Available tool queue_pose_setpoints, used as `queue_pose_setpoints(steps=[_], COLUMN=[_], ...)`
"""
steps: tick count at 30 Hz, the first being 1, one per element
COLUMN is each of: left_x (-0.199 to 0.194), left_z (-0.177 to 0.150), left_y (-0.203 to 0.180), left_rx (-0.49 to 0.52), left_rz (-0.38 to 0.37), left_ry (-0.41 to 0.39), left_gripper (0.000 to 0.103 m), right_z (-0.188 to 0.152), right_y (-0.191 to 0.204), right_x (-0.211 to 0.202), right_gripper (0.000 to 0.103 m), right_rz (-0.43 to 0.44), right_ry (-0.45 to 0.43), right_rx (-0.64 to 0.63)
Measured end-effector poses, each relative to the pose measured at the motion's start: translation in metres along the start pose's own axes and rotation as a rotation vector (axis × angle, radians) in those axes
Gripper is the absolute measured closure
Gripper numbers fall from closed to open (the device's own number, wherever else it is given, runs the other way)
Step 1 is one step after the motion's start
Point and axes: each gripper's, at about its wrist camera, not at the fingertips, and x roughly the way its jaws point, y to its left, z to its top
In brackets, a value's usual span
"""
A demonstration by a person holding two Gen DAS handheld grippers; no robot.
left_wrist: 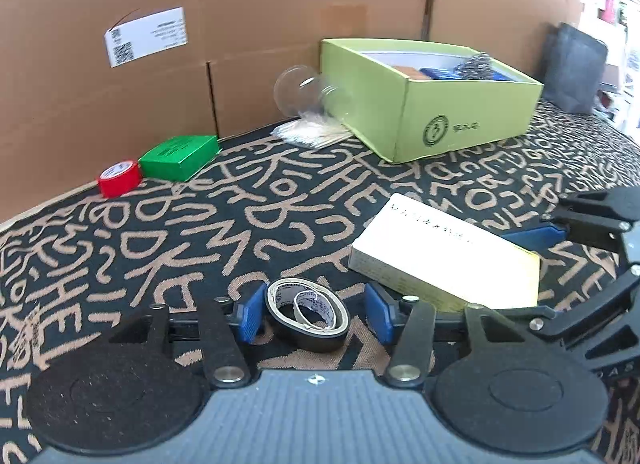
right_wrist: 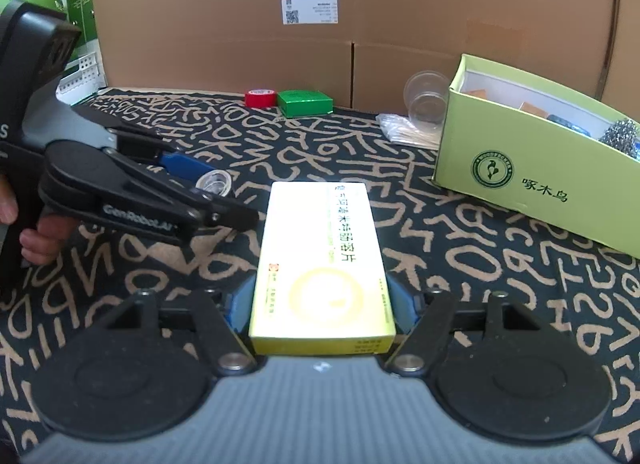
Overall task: Organize objects
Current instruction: 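Lift the yellow box and tape roll off the floor, then carry yellow box and tape roll into the lime-green box and open both tools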
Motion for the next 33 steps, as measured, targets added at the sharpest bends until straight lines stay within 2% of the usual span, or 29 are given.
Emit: queue_pose_setpoints(steps=[3, 9, 16, 22, 28, 33], left_x=[-0.002, -0.007, -0.003, -0.006, -0.024, -0.031], left_z=[0.001, 0.002, 0.004, 0.009, 0.034, 0.078], left_y=[0.004, 0.007, 0.0, -0.005, -0.024, -0.047], left_rx=[-0.046, -0.065, -0.038, -0.074, -0.062, -0.026], left_rz=[0.005, 0.023, 0.048, 0.029, -0.038, -0.095], left_ry=[0.011, 0.025, 0.02, -0.002, -0.096, -0.205], left_gripper=[0.05, 0.059, 0.061, 0.061, 0.061, 0.061], right_z=[0.001, 0.004, 0.0, -0.003, 0.005, 0.023], right_y=[0.0, 0.002, -0.004, -0.01, -0.03, -0.061], right_x=[0.003, 0.007, 0.011, -0.001, -0.036, -0.065], right_gripper=[0.035, 0.035, 0.037, 0.037, 0.037, 0.037], right_rz=[0.007, 0.007, 0.029, 0.021, 0.011, -0.062], right_ry=[-0.016, -0.038, -0.034, -0.057, -0.152, -0.249], right_rx=[-0.001, -0.025, 0.005, 0.042, 0.084, 0.112])
